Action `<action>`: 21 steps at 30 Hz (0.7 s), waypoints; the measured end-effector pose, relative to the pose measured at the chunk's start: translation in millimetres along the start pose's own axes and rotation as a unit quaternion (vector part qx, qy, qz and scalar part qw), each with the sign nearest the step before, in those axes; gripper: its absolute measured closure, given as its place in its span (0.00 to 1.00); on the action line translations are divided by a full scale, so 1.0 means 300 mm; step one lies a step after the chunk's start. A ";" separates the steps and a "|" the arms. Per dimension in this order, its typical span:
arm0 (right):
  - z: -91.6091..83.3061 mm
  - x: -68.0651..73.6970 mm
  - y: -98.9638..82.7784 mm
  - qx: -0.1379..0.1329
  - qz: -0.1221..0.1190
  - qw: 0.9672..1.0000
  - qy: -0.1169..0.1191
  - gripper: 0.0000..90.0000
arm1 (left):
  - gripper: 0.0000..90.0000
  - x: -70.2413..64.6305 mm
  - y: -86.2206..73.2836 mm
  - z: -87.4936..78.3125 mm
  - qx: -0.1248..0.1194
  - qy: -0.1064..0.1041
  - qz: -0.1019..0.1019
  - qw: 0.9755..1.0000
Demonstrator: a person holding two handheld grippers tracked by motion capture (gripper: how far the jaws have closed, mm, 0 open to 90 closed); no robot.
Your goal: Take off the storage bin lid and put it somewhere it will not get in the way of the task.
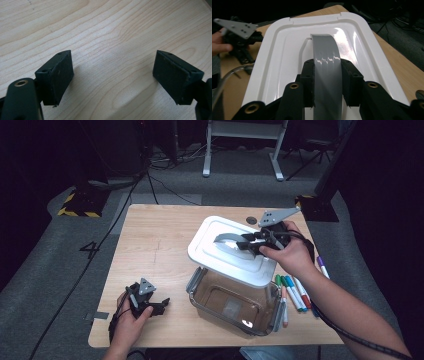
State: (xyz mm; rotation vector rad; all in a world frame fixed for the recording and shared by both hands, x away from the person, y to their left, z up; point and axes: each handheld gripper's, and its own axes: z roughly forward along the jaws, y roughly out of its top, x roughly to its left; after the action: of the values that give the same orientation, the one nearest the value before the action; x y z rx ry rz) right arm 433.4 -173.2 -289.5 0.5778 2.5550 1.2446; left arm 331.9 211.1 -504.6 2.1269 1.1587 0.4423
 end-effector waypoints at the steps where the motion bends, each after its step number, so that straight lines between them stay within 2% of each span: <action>1: 0.014 -0.024 0.001 -0.001 0.004 1.000 -0.006 0.75 | 0.19 0.000 0.000 0.000 0.000 0.000 0.000 1.000; 6: 0.101 -0.148 -0.030 0.002 0.025 0.999 -0.027 0.75 | 0.19 0.001 0.001 0.000 0.002 0.000 0.000 1.000; 12: 0.216 -0.274 -0.119 0.022 0.053 0.998 -0.041 0.75 | 0.15 0.005 0.009 0.010 0.004 -0.003 0.005 1.000; 16: 0.280 -0.317 -0.190 0.035 0.066 0.996 -0.038 0.75 | 0.14 0.006 0.011 0.011 0.005 -0.004 0.007 1.000; 21: 0.328 -0.335 -0.257 0.049 0.078 0.995 -0.035 0.75 | 0.14 0.006 0.011 0.012 0.005 -0.005 0.007 1.000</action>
State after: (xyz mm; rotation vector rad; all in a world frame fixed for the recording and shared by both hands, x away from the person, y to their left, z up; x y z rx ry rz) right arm 541.5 -192.8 -406.3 0.8408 2.5649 1.1282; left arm 337.1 209.9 -504.8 2.1436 1.1433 0.4327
